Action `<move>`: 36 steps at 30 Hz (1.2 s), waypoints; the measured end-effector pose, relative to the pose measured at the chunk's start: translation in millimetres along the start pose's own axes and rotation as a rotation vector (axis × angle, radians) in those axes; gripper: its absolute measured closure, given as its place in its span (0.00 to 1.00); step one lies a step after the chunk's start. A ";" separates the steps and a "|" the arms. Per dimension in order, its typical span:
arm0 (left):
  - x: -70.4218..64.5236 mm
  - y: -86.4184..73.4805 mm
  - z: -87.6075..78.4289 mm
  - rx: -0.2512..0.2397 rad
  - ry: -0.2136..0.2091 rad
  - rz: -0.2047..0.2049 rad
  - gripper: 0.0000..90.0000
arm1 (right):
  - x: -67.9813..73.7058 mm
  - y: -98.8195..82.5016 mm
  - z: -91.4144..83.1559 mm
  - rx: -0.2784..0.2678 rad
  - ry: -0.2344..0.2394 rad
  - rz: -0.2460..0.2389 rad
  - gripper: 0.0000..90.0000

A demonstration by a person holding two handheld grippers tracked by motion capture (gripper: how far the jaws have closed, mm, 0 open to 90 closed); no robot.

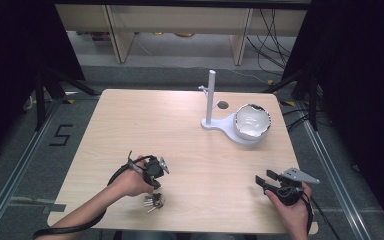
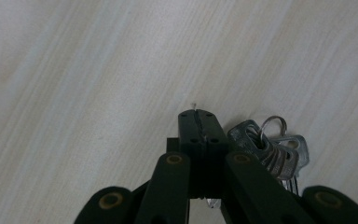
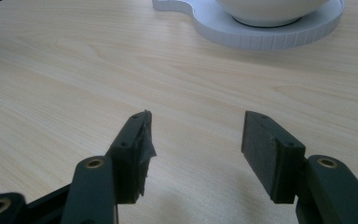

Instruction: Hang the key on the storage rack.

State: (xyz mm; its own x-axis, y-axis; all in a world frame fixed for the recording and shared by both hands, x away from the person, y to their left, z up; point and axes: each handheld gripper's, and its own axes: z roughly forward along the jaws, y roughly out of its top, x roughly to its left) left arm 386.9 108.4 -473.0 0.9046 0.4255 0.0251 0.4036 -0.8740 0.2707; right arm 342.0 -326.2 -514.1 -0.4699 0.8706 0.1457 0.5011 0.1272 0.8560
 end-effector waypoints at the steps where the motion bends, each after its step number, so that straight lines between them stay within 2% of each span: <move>1: -0.5 -0.4 0.4 0.003 -0.004 0.003 0.99 | -1.1 0.3 -0.5 -0.001 -0.009 -0.017 0.49; 4: -2.9 -2.4 2.2 0.010 -0.008 0.011 0.99 | -1.0 0.3 -0.4 0.000 -0.008 -0.016 0.49; 6: -4.5 -3.7 3.4 0.020 -0.012 0.016 0.99 | 0.7 0.2 -0.3 0.006 0.004 0.010 0.49; 8: -5.7 -4.9 4.8 0.025 -0.018 0.018 0.99 | -0.8 0.4 -0.7 0.001 -0.005 -0.013 0.49; 15: -8.0 -9.0 4.2 0.045 -0.026 0.031 0.99 | -0.6 0.6 -0.8 0.005 -0.004 -0.009 0.49; 19: -13.6 -13.4 2.9 0.047 -0.033 0.024 0.99 | -0.6 0.6 -0.8 0.005 -0.004 -0.009 0.49; 20: -14.6 -14.5 2.4 0.046 -0.035 0.026 0.99 | 2.3 0.3 -1.1 0.017 0.003 0.031 0.49; 22: -16.9 -16.3 1.1 0.044 -0.039 0.025 0.99 | 3.4 0.3 -1.7 0.030 0.003 0.045 0.49; 23: -18.3 -17.2 0.5 0.044 -0.040 0.023 0.99 | 3.2 0.3 -1.6 0.028 0.003 0.041 0.49; 24: -19.3 -18.0 -0.2 0.045 -0.041 0.024 0.99 | -0.4 0.5 -0.4 0.009 0.000 -0.003 0.49; 26: -22.0 -19.9 -1.5 0.049 -0.047 0.022 0.99 | -0.4 0.5 -0.4 0.009 0.000 -0.003 0.49; 27: -23.4 -21.0 -1.9 0.048 -0.046 0.022 0.99 | 0.0 0.4 -0.5 0.010 -0.001 0.002 0.49; 28: -24.9 -22.0 -2.5 0.049 -0.051 0.021 0.99 | 2.4 0.3 -1.2 0.018 0.000 0.030 0.49; 36: -32.6 -26.2 -6.8 0.028 -0.096 0.018 0.99 | 3.2 0.3 -1.5 0.029 0.002 0.042 0.49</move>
State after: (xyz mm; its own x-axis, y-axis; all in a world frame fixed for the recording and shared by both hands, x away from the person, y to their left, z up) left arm 345.9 119.0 -474.4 0.9201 0.3866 -0.0626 0.3898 -0.8881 0.2435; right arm 339.5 -324.1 -512.6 -0.4490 0.8747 0.1825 0.5413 0.1037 0.8344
